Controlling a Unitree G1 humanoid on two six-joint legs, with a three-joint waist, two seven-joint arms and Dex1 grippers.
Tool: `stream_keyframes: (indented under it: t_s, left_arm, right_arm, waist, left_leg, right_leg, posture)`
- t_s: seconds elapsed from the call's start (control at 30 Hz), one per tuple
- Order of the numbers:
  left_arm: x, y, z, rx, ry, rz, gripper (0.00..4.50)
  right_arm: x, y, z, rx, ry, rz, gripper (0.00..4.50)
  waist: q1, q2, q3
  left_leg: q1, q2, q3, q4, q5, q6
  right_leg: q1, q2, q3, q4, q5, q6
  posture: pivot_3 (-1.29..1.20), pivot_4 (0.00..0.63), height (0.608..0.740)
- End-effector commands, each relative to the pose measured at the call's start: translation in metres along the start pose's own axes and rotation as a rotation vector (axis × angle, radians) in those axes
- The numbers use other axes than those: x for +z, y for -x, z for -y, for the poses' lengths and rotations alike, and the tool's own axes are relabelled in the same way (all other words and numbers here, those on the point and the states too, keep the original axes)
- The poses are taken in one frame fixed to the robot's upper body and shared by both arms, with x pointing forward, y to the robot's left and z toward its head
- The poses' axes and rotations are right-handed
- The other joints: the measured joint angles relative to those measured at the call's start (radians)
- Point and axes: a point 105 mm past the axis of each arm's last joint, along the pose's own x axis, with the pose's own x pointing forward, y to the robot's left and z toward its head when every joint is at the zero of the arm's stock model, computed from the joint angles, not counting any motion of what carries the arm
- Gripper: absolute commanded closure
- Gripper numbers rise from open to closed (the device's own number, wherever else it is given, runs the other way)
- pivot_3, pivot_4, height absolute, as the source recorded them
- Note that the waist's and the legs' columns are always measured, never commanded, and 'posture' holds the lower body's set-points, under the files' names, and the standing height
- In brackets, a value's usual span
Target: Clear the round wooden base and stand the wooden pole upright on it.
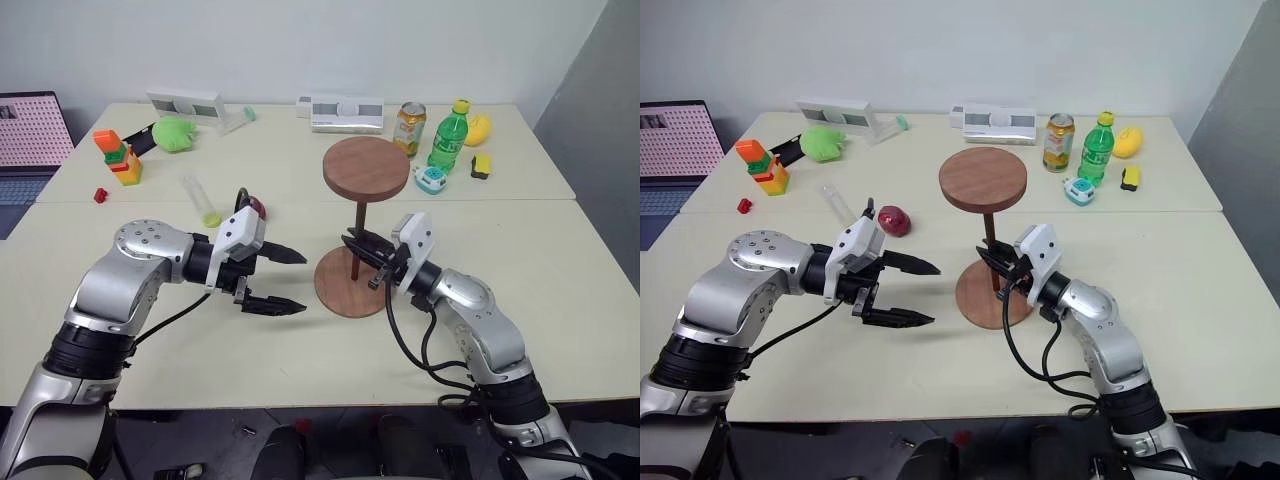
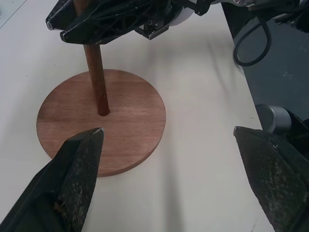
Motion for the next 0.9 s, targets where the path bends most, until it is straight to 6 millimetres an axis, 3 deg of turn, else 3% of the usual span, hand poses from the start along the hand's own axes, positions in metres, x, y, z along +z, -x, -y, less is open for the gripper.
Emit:
stream_keyframes:
  t_s: [0.03, 0.2, 0.43, 0.5, 0.57, 0.9]
  left_arm:
    - [0.013, 0.001, 0.0, 0.002, -0.052, 0.017, 0.0]
    - [0.012, 0.0, -0.001, -0.002, -0.054, 0.018, 0.0]
    - [0.011, -0.002, 0.0, -0.003, -0.055, 0.025, 0.0]
    - [0.011, -0.002, 0.001, -0.002, -0.054, 0.026, 0.0]
    - [0.01, -0.001, 0.002, -0.001, -0.052, 0.027, 0.0]
    - [0.011, -0.002, 0.003, 0.002, -0.048, 0.034, 0.0]
  right_arm:
    - [-0.038, 0.006, -0.005, -0.001, -0.056, -0.165, 4.25]
    - [-0.025, 0.003, -0.003, -0.004, -0.052, -0.147, 4.25]
    - [-0.024, 0.004, 0.0, -0.015, -0.047, -0.154, 4.25]
    - [-0.023, 0.005, 0.001, -0.019, -0.043, -0.152, 3.56]
    - [-0.022, 0.005, 0.002, -0.022, -0.037, -0.15, 3.34]
    - [-0.008, 0.013, 0.006, -0.027, -0.031, -0.126, 1.11]
  waist:
    - [0.0, 0.0, 0.0]
    - [0.001, 0.0, 0.0]
    - [0.001, 0.0, 0.0]
    - [0.001, 0.0, 0.0]
    - [0.001, 0.0, 0.0]
    - [0.001, 0.001, 0.003]
  left_leg:
    - [0.0, 0.0, 0.0, 0.0, 0.0, 0.0]
    - [0.0, 0.0, 0.0, 0.0, 0.0, 0.0]
    - [0.0, 0.0, 0.0, 0.0, 0.0, 0.0]
    - [0.0, 0.0, 0.0, 0.0, 0.0, 0.0]
    - [0.0, 0.0, 0.0, 0.0, 0.0, 0.0]
    - [-0.008, 0.0, -0.001, 0.0, 0.0, 0.0]
  right_leg:
    - [0.0, 0.0, 0.0, 0.0, 0.0, 0.0]
    - [0.0, 0.0, 0.0, 0.0, 0.0, 0.0]
    - [0.0, 0.0, 0.0, 0.0, 0.0, 0.0]
    - [0.0, 0.0, 0.0, 0.0, 0.0, 0.0]
    - [0.0, 0.0, 0.0, -0.001, 0.0, 0.0]
    - [-0.007, 0.0, 0.0, -0.001, 0.0, 0.0]
  posture:
    - [0.0, 0.15, 0.74]
    - [0.0, 0.15, 0.74]
    - [0.0, 0.15, 0.74]
    - [0.0, 0.15, 0.74]
    - [0.0, 0.15, 0.74]
    - [0.0, 0.15, 0.74]
